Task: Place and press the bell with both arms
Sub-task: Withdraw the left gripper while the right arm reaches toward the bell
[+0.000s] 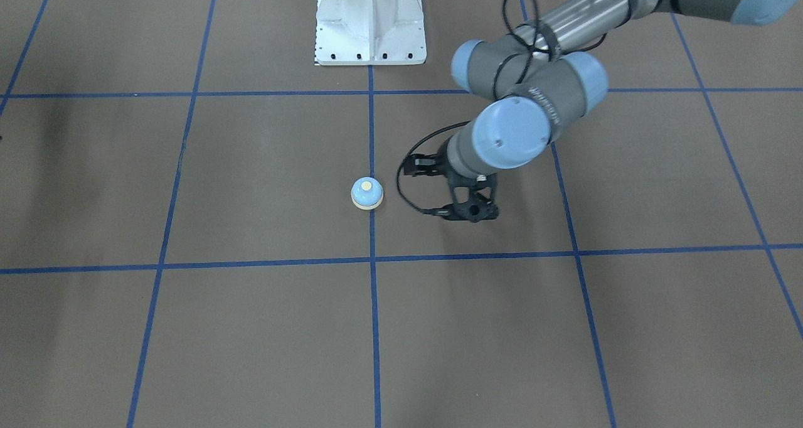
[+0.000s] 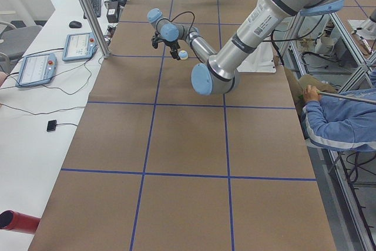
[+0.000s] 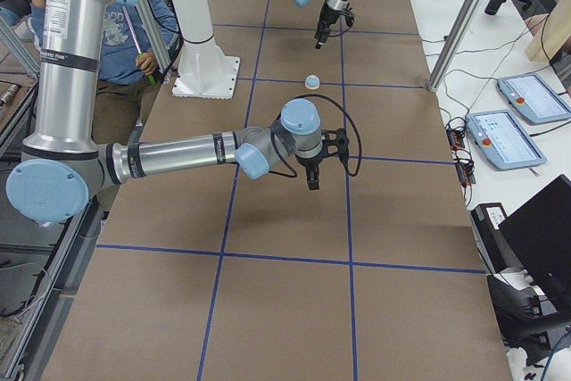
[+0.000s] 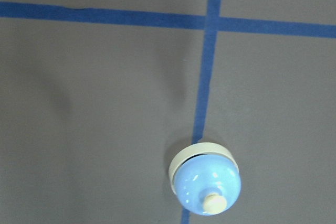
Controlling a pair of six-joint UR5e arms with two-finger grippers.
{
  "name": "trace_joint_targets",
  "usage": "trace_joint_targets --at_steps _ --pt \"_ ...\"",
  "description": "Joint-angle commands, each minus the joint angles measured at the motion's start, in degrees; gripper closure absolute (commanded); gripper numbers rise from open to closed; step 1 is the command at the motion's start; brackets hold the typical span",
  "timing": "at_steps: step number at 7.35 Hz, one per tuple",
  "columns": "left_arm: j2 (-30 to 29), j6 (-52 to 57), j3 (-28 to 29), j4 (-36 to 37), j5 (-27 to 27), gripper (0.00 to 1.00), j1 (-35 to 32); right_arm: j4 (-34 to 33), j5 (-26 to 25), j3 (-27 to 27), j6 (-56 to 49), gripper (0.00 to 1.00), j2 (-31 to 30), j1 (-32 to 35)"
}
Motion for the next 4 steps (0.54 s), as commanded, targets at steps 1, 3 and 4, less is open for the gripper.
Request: trace_joint_targets --at_steps 1,3,4 --pt "19.8 10.2 -15.7 0.0 0.1 0.02 -5.2 0.4 -7.3 1.4 13.9 0.38 8.0 -12.7" --pt "29.1 22.7 -18.4 -0.2 -0.1 0.01 -12.4 -0.3 -14.3 1.8 23.4 0.98 13.4 -24.1" --pt "31.8 26.5 -19.2 0.0 0.0 0.01 -13.8 -5.2 -21.2 1.7 29.9 1.0 19.1 -31.2"
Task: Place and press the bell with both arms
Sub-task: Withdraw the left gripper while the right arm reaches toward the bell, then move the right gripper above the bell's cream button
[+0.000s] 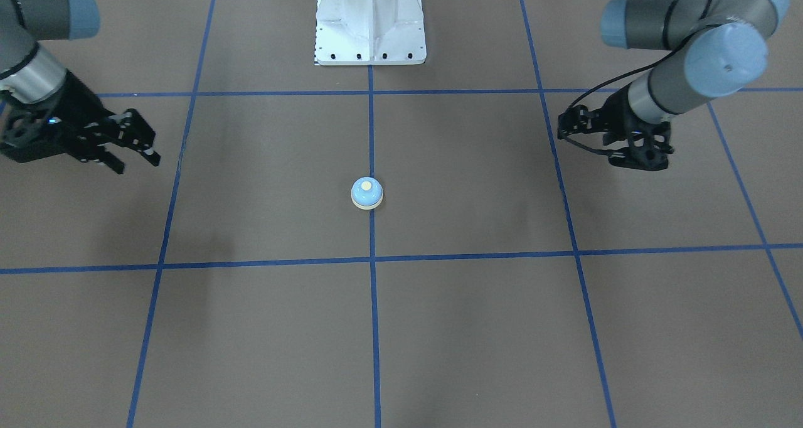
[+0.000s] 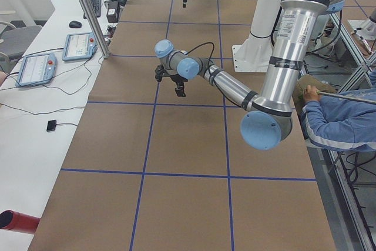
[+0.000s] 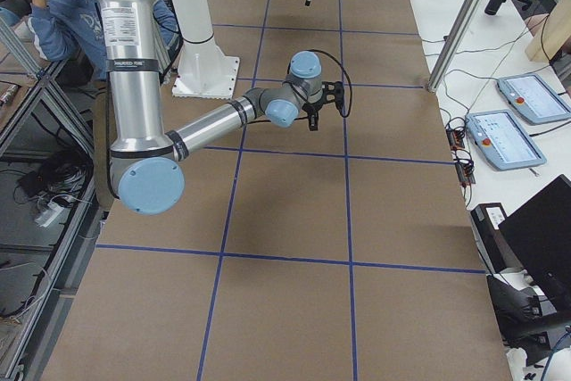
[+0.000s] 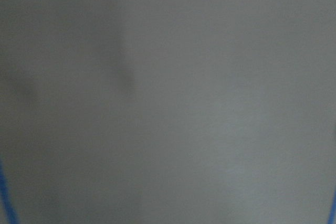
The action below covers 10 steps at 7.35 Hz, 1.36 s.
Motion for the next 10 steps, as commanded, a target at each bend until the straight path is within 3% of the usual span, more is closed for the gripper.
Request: trace_joint_targets --at_steps 1,2,7,10 --pt "7.0 8.8 -2.1 0.2 0.0 0.01 -5.3 -17.1 -12.6 -0.6 9.3 1.0 15.9 -13.6" --pt "8.4 12.2 -2.3 0.4 0.0 0.01 -6.7 -28.2 -16.6 -2.4 9.4 1.0 24.1 -16.1" --pt "9.4 13.2 -2.3 1.1 0.0 0.01 -7.3 -28.4 -16.6 -19.1 11.2 1.0 38.4 -17.8" --pt "9.4 13.2 -2.3 1.9 0.3 0.01 -7.3 -28.4 -15.4 -20.0 11.1 1.0 38.5 -17.9"
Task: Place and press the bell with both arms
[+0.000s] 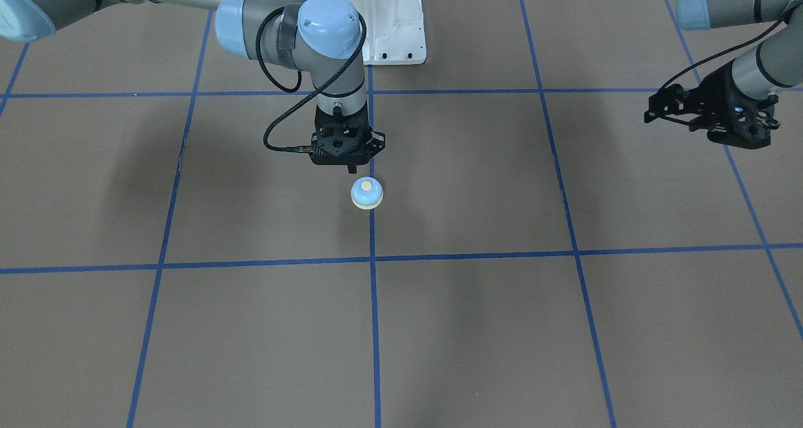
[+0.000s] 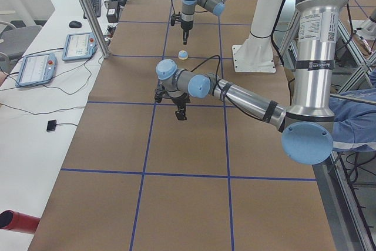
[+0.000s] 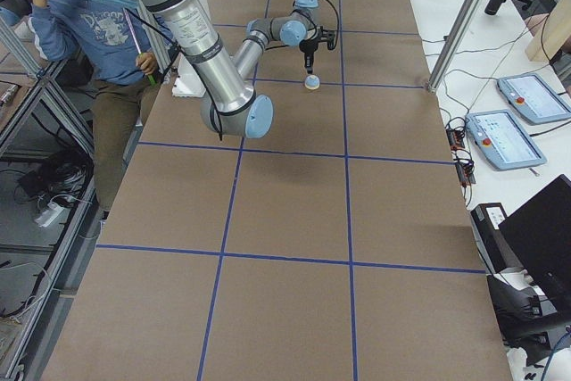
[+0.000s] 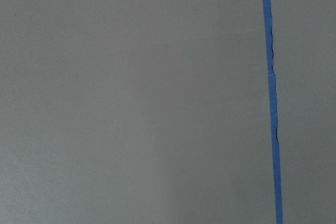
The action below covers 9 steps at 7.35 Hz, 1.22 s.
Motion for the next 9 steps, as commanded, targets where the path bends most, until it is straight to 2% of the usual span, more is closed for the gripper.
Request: trace_joint_targets --at_steps 1,5,6,8,9 --pt "0.1 0.0 0.0 0.1 0.0 0.01 0.0 0.0 1.4 -1.4 0.0 1.0 1.0 0.0" --pt "0.1 0.0 -0.5 0.1 0.0 0.01 0.0 0.3 1.8 -7.1 -0.4 1.0 4.2 0.0" --pt "0.1 0.0 -0.7 0.1 0.1 0.01 0.0 0.4 3.7 -7.1 -0.2 1.0 4.1 0.0" --pt "0.8 0.0 -1.2 0.1 0.2 0.01 0.0 0.5 4.0 -8.1 -0.6 1.0 4.3 0.0" --pt "0.8 -0.2 -1.2 0.1 0.3 0.01 0.1 3.2 3.9 -9.9 -0.7 1.0 4.3 0.0"
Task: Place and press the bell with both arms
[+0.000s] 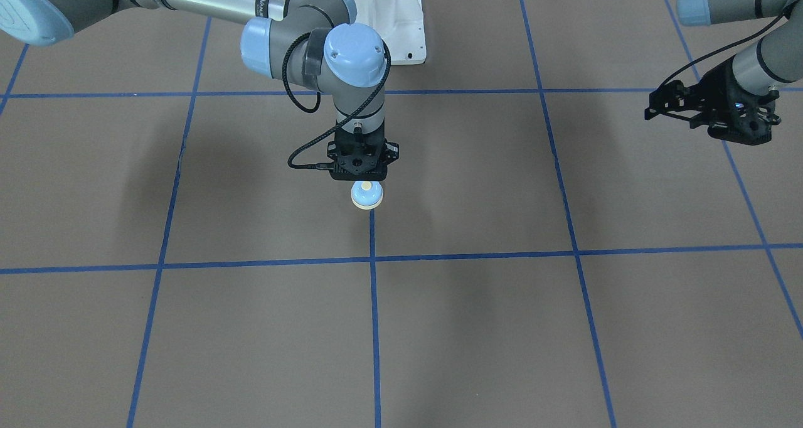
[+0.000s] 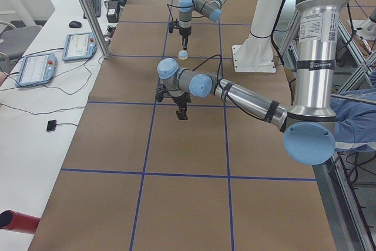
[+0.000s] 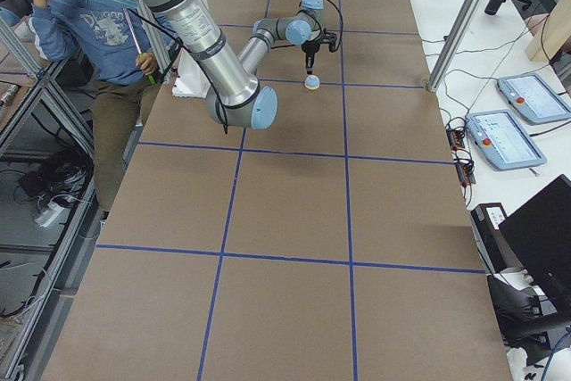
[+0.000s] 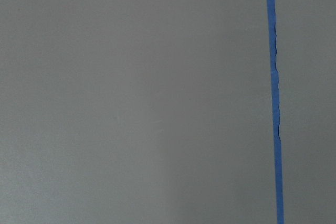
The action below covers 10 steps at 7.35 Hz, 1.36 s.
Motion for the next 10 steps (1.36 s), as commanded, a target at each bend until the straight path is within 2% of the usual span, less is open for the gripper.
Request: trace_joint_targets --at_steps 1,4,5,6,8,9,10 --pt "0.1 -0.3 -0.1 0.0 0.2 0.01 0.1 5.6 0.0 -3.9 0.4 1.0 0.1 0.0" --pt "0.0 -0.6 -0.1 0.0 0.3 0.01 0.1 5.5 0.8 -3.4 0.1 1.0 0.4 0.3" --pt "0.0 -0.8 -0.2 0.0 0.3 0.01 0.2 5.1 4.3 -2.4 0.2 1.0 0.8 1.8" --pt "-0.1 -1.0 -0.4 0.0 0.3 0.01 0.3 1.1 4.7 1.1 0.0 1.0 0.2 2.5" --pt "-0.1 -1.0 -0.4 0.0 0.3 0.01 0.3 0.0 4.4 1.7 -0.3 1.0 0.1 2.6" --pt "0.0 -1.0 -0.4 0.0 0.4 0.01 0.3 -0.1 5.0 6.5 -0.6 1.0 -3.9 3.8" --pt "0.0 -1.0 -0.5 0.0 0.5 0.01 0.2 -0.1 5.2 14.4 -1.8 1.0 -11.2 5.8"
